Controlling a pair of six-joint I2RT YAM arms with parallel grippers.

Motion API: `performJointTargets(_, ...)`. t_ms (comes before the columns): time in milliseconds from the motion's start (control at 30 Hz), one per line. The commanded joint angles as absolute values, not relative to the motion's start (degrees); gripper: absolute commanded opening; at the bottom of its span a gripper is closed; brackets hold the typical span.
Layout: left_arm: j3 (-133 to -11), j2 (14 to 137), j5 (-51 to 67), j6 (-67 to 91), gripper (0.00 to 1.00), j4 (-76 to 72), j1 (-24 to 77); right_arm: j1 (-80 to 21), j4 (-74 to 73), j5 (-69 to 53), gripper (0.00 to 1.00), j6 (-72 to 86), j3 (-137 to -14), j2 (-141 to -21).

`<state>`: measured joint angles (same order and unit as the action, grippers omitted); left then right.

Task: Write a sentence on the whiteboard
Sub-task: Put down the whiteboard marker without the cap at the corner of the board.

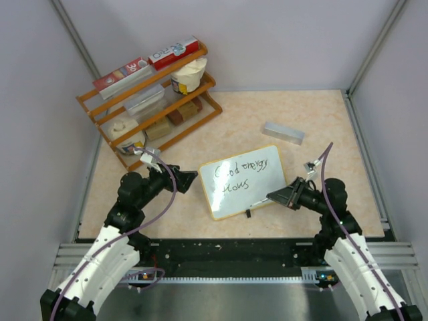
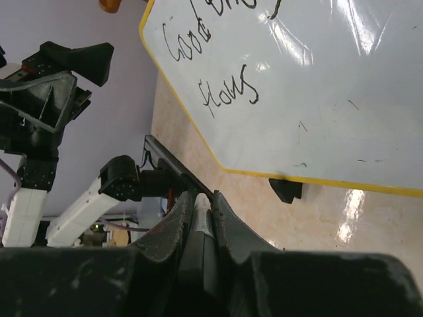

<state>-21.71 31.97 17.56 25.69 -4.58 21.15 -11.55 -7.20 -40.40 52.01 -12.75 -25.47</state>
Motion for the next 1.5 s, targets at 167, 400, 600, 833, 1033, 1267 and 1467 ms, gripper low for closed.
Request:
performJointTargets(167, -23.91, 31.81, 17.14, 26.37, 0.99, -5.97, 21.18, -9.23, -6.58, -49.83, 0.00, 57.22, -8.79, -20.05)
performJointTargets(400, -24.00, 33.48, 17.14, 26.37, 0.99, -6.94, 21.18, -9.23, -23.89, -43.78, 0.00, 49.76, -9.75, -17.31)
performJointTargets(600, -24.08, 34.63, 17.49, 26.46, 0.99, -8.44, 21.18, -9.23, -26.81, -40.43, 0.00, 46.59, -8.53, -20.74)
performJointTargets(833, -24.43, 34.72, 17.32, 26.10, 0.99, -8.26, 21.18, -9.23, -27.33, -37.00, 0.03, 45.53, -8.09, -21.79)
performJointTargets(1033, -24.35, 34.37, 17.31, 25.84, 0.99, -8.35, 21.18, -9.23, -27.42, -35.51, 0.10, 46.05, -8.17, -23.11)
performJointTargets(1267, -24.08, 34.28, 17.23, 25.58, 0.99, -8.17, 21.18, -9.23, -27.33, -34.72, 0.17, 46.23, -8.17, -23.99)
performJointTargets(1467, -24.08, 34.36, 17.14, 25.49, 0.99, -8.17, 21.09, -9.23, -27.51, -34.54, 0.21, 46.67, -8.09, -23.99)
